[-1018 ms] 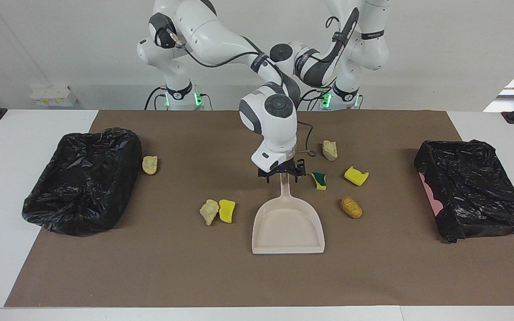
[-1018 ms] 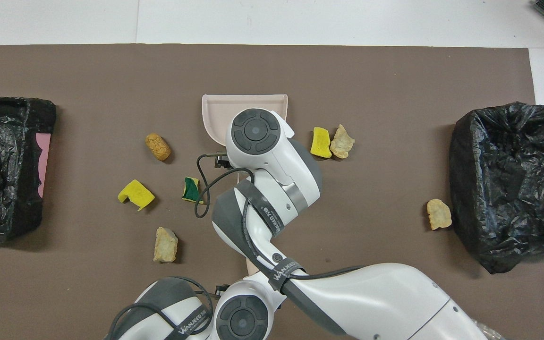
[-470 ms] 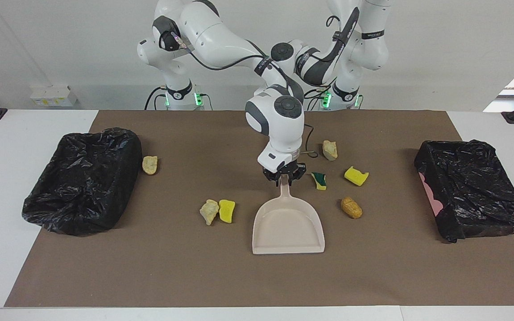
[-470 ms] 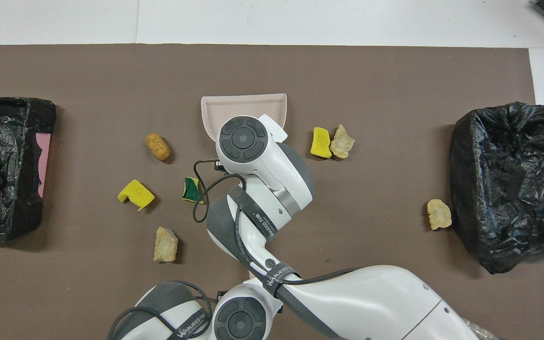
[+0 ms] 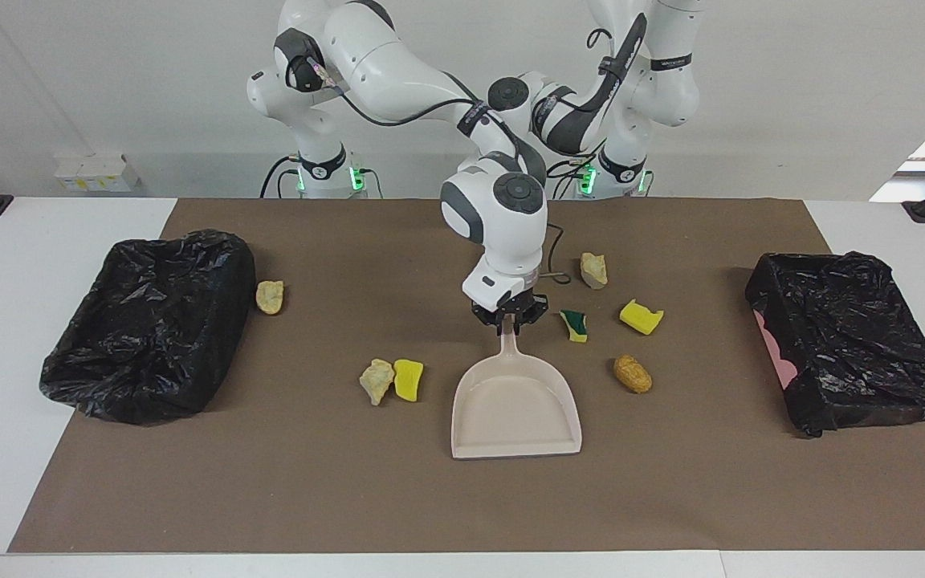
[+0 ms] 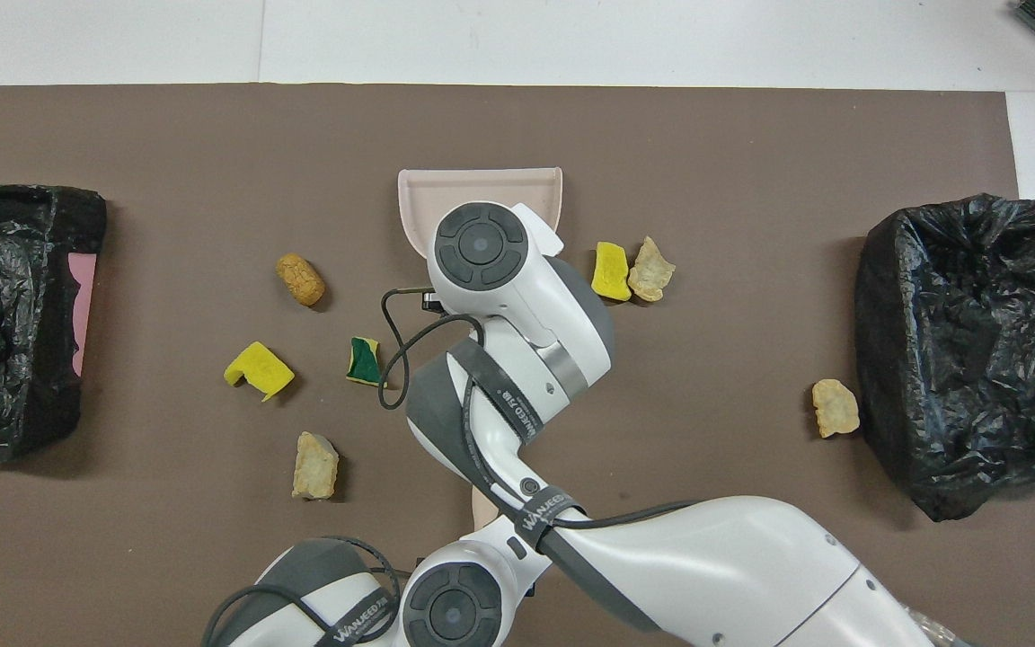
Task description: Sweep and dump trash in bin
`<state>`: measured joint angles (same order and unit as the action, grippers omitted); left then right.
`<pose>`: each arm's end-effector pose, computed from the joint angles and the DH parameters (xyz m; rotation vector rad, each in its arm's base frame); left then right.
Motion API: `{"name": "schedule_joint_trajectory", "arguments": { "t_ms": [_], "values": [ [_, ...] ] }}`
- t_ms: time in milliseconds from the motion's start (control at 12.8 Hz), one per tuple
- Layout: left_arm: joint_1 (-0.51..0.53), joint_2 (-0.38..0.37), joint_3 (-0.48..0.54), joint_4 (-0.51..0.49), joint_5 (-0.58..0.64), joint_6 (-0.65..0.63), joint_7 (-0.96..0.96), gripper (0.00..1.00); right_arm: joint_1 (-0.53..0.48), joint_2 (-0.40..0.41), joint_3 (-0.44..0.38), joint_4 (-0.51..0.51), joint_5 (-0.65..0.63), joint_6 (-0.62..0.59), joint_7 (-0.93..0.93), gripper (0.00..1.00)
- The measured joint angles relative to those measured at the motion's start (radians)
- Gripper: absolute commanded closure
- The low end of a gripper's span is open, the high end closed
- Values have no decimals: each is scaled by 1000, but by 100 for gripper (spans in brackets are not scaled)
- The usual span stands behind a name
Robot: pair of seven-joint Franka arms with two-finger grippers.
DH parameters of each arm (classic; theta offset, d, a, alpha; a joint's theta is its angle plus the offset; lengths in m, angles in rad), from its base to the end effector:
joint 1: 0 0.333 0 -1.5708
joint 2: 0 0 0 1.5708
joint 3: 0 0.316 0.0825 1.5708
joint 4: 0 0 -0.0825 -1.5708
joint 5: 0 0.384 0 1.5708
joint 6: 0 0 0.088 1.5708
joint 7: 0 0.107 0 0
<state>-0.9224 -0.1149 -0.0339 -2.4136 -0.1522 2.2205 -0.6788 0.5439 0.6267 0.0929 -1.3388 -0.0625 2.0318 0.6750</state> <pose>0.2653 -0.3843 0.3492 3.1009 -0.2802 -0.2123 0.6003 0.4210 0.3695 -3.1004 0.0492 -0.0877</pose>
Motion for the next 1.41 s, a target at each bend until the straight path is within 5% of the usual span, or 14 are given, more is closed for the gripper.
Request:
{"name": "schedule_joint_trajectory", "arguments": {
  "t_ms": [392,862,1410],
  "values": [
    [38,-20,21,48,2,-163,-4,100,-68,-48,0,9,0,-37,-155,100],
    [275,-159,34,89,119,-383,-1,100,-178,-153,0,3,92,-212,-593,100],
    [568,-171,36,49,167,-426,-2,100,-156,-252,4,-186,109,-229,-1162,100]
  ]
}}
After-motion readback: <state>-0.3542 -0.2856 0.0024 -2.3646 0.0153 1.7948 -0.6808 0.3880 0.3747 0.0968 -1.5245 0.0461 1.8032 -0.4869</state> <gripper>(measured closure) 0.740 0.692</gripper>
